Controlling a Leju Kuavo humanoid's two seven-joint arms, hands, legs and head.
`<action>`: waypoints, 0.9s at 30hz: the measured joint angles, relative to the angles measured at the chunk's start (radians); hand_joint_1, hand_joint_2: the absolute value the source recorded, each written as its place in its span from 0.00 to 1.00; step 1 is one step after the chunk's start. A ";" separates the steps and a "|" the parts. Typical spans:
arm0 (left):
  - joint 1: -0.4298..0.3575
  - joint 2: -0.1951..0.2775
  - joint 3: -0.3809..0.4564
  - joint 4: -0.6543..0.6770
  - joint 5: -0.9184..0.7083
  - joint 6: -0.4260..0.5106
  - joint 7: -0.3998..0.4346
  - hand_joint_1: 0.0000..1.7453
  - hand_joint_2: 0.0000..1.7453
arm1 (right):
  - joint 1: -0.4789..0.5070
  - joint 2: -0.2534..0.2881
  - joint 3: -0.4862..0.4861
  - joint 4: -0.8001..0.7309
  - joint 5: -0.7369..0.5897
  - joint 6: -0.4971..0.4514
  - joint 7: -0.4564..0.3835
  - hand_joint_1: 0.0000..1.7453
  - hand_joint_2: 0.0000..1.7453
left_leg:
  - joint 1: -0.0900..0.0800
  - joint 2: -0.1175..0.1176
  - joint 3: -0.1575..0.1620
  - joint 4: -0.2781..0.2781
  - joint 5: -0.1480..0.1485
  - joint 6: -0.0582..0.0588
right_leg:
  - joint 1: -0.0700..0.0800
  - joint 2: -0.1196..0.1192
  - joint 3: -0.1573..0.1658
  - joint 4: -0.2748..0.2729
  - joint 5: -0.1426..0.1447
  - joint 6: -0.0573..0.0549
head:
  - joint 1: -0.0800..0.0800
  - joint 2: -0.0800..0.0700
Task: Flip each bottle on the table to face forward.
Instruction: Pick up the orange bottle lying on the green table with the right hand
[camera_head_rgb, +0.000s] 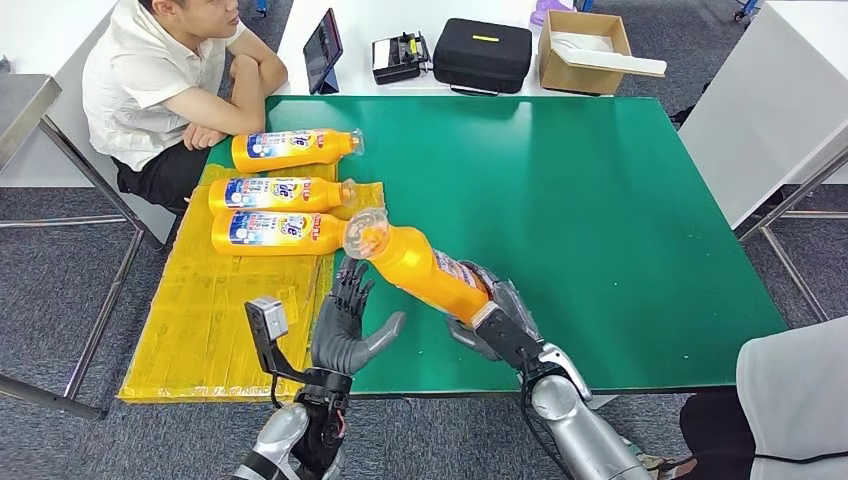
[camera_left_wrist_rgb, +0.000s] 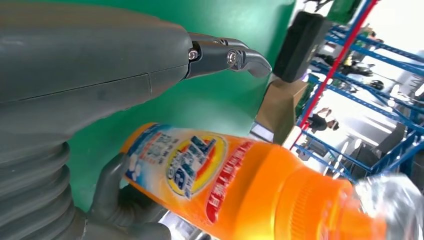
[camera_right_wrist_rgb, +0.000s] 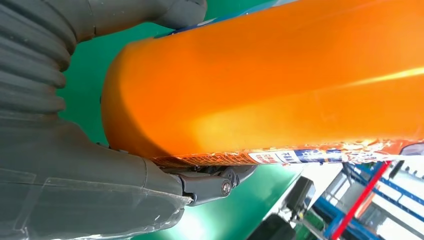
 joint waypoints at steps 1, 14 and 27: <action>-0.001 -0.001 -0.001 -0.003 -0.016 0.006 -0.008 0.00 1.00 | 0.000 0.000 0.003 0.000 0.003 0.003 0.004 1.00 1.00 | 0.000 0.000 0.000 0.000 0.000 0.000 | 0.000 0.000 0.000 0.000 0.000 0.000 | 0.000 0.000; -0.020 -0.014 -0.067 0.000 -0.250 0.149 -0.109 0.00 1.00 | -0.006 -0.011 0.048 -0.001 -0.046 0.059 0.064 1.00 1.00 | 0.000 0.000 0.000 0.000 0.000 0.000 | 0.000 0.000 0.000 0.000 0.000 0.000 | 0.000 0.000; -0.031 -0.019 -0.073 0.003 -0.240 0.180 -0.085 0.00 1.00 | 0.014 -0.035 0.086 -0.067 0.009 0.049 0.085 1.00 1.00 | 0.000 0.000 -0.001 0.000 0.000 0.000 | 0.000 0.000 -0.001 0.000 0.000 0.000 | 0.000 0.000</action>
